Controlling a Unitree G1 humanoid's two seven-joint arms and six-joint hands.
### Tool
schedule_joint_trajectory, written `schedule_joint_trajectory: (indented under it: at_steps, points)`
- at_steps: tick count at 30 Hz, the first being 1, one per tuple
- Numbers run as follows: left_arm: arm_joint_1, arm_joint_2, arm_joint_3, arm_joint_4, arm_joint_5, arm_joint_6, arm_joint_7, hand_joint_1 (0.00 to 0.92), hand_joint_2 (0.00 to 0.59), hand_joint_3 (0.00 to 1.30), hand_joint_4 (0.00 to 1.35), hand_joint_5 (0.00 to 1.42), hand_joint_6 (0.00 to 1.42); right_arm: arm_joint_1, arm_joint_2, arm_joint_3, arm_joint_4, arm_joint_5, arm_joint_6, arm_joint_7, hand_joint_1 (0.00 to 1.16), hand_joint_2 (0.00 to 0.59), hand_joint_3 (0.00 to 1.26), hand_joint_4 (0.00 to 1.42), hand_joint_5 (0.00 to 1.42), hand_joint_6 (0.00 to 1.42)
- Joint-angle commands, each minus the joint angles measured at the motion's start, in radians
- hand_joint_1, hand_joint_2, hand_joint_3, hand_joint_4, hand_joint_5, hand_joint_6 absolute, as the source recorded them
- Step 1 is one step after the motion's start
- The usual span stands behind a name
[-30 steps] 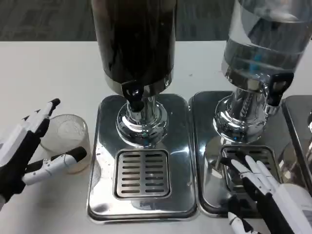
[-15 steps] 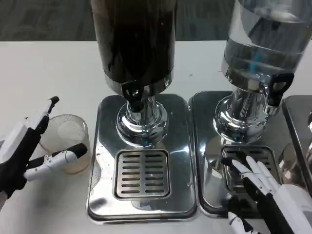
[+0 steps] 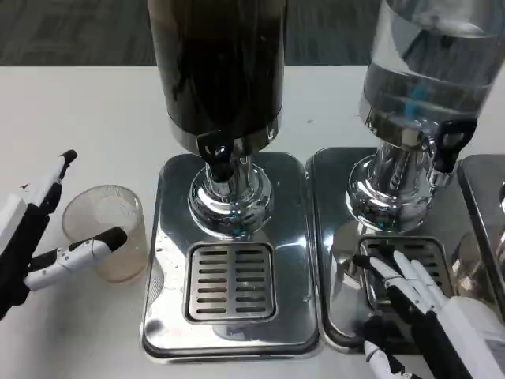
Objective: Grasp the cup under the faucet to collect the drink, then remove the cup.
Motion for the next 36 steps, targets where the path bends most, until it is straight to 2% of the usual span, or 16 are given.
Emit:
schedule_joint_trajectory:
  at_steps: [1,10,19,36]
  points:
    - [0.006,0.022,0.008,0.002,0.012,0.006,0.015,0.016,0.009,0.0,0.0,0.05,0.04,0.007,0.002,-0.003,-0.004,0.011,0.01,-0.001,0.48,0.585,0.13,0.0,0.0,0.13]
    - [0.019,0.019,0.007,-0.004,0.017,0.014,0.03,0.022,0.006,0.0,0.0,0.04,0.04,0.018,-0.007,-0.01,-0.018,0.025,0.017,0.015,0.48,0.585,0.13,0.0,0.0,0.13]
    - [0.05,0.013,0.007,-0.019,0.021,-0.028,0.094,0.042,0.007,0.0,0.0,0.04,0.04,0.026,-0.01,-0.023,-0.029,0.039,0.019,0.027,0.48,0.585,0.13,0.0,0.0,0.13]
    - [0.093,0.007,0.017,-0.066,0.011,-0.022,0.101,0.031,0.007,0.0,0.0,0.04,0.05,0.022,-0.013,-0.037,-0.042,0.056,0.016,0.057,0.48,0.585,0.14,0.0,0.0,0.13]
